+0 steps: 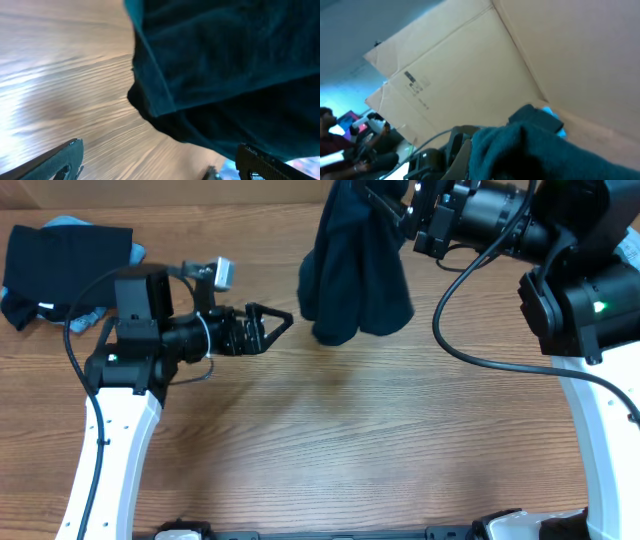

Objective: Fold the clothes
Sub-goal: 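Reach the left gripper up to the hanging shirt and grasp its edge, then stretch the shirt between both grippers, pulling left gripper leftward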

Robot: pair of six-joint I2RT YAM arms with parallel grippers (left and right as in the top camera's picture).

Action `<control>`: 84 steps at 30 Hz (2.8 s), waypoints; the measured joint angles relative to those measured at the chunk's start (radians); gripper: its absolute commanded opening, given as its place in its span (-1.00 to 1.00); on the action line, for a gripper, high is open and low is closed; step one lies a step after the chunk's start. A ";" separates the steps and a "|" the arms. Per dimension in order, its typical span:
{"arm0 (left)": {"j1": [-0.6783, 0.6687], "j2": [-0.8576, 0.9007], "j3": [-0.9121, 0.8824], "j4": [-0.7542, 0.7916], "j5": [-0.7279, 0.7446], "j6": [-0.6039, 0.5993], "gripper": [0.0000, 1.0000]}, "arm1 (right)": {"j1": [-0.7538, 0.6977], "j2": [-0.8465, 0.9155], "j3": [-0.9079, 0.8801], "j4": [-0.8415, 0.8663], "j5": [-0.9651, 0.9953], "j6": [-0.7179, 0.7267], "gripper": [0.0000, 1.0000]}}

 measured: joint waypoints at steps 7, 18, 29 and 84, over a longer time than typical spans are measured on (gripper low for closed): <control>-0.061 0.000 0.006 0.063 0.060 0.021 1.00 | 0.000 0.000 0.001 0.138 0.006 0.016 -0.92; -0.324 0.000 0.006 0.063 -0.169 0.320 1.00 | -0.003 0.000 0.001 0.192 0.023 0.074 -0.92; -0.370 -0.132 0.022 0.025 -0.465 0.383 1.00 | -0.055 0.000 0.001 0.182 0.071 0.127 -0.92; -0.610 -0.150 0.227 -0.078 -1.167 0.398 -0.92 | -0.055 0.000 0.002 -0.284 0.210 0.040 -0.92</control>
